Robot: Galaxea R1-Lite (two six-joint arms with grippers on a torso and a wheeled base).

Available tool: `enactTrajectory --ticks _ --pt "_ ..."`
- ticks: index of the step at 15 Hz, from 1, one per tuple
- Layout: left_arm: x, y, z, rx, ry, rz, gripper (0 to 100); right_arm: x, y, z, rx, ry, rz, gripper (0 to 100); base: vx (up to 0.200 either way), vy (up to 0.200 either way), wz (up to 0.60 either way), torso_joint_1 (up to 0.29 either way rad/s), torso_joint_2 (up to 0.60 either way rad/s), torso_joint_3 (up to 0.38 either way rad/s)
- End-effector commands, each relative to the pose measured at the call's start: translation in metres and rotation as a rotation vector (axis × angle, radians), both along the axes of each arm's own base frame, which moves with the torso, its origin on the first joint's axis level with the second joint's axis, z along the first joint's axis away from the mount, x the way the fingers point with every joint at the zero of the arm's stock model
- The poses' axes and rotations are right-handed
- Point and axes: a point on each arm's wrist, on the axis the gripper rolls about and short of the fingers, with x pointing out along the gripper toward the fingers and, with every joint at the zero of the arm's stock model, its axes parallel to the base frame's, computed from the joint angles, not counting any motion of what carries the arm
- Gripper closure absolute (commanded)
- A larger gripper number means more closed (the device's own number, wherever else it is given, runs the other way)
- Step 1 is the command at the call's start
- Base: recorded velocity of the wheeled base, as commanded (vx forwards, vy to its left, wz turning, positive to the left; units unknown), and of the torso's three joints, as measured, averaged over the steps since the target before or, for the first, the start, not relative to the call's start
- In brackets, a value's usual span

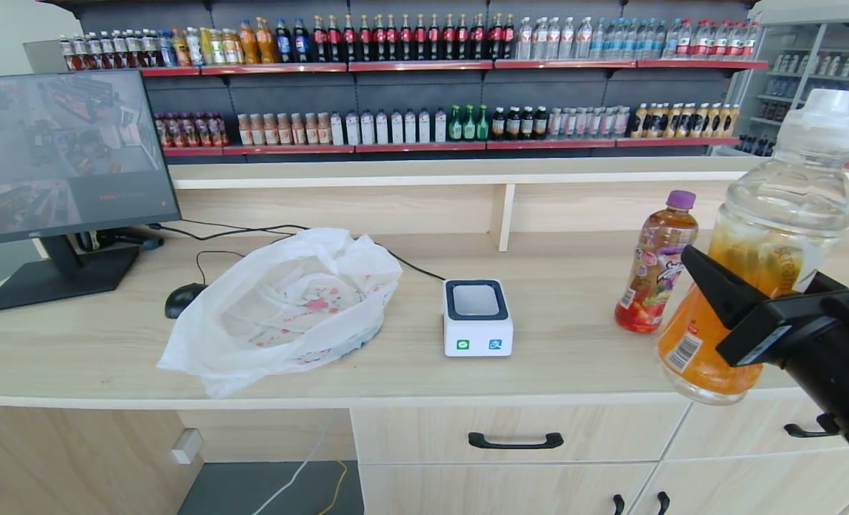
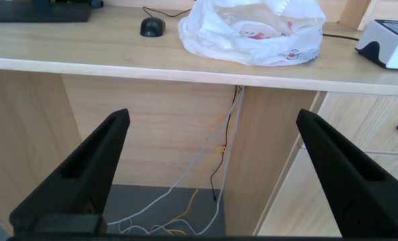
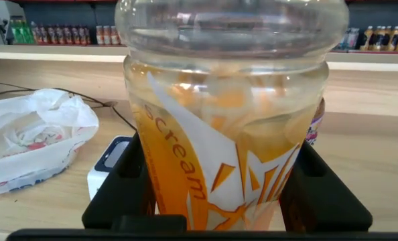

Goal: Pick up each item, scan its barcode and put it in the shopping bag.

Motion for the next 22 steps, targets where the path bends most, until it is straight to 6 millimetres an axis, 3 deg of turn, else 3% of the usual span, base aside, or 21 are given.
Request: enactTrajectory --ticks 1,7,10,16,19,22 --pt "0.0 0.0 0.0 0.001 0.0 0.0 0 0.003 0.001 0.002 0.003 -0.004 -0.005 100 0.0 0.0 0.0 0.0 0.0 0.0" --pt "0.0 0.0 0.0 0.001 0.0 0.0 0 0.007 -0.001 -0.006 -0.019 0.025 -0.029 100 0.0 0.0 0.0 0.0 0.0 0.0" --pt "0.0 0.0 0.0 -0.001 0.0 0.0 0 0.032 0.012 -0.01 -0.026 0.06 0.081 100 0.0 0.0 0.0 0.0 0.0 0.0" --pt "0.0 0.0 0.0 0.001 0.0 0.0 0 0.014 0.023 -0.006 0.058 0.027 0.336 100 0.0 0.0 0.0 0.0 0.0 0.0" --pt "0.0 0.0 0.0 -0.001 0.0 0.0 0 0.003 0.014 -0.022 0.053 0.047 0.335 100 0.0 0.0 0.0 0.0 0.0 0.0" --pt "0.0 0.0 0.0 0.001 0.0 0.0 0 0.013 0.006 -0.024 0.054 0.058 0.27 100 0.0 0.0 0.0 0.0 0.0 0.0"
